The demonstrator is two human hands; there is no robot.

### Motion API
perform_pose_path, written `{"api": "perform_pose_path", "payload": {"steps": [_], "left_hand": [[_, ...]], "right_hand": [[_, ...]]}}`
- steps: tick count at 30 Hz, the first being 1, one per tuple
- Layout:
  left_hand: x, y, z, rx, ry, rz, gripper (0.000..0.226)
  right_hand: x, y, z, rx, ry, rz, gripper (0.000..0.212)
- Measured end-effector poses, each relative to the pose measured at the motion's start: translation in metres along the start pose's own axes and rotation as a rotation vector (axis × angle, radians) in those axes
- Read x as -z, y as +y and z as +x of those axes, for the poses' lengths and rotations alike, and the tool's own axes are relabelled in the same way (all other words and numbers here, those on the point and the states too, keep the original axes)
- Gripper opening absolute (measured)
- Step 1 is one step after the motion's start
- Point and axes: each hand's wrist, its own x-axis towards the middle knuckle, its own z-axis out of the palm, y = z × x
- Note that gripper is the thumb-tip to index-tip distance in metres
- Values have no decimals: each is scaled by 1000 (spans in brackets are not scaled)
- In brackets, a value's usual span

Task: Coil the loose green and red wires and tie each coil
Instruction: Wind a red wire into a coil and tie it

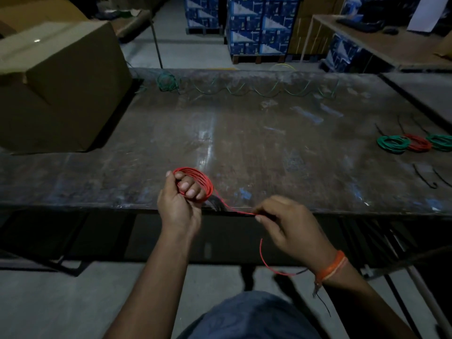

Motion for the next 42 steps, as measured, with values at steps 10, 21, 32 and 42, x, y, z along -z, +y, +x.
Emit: {"api": "perform_pose_path", "payload": {"steps": [10, 21, 32, 42], "left_hand": [[-19, -28, -38, -229, -175, 825, 47], [-36, -48, -36, -168, -383, 780, 43], [-45, -51, -45, 22, -478, 654, 34], [-41, -55, -45, 334, -467, 145, 30]], "right_hand": [[8, -35, 30, 310, 16, 73, 12], [53, -6, 50, 372, 61, 149, 13], [41, 35, 58, 115, 151, 320, 16], [11, 33, 48, 50, 48, 333, 31]]}}
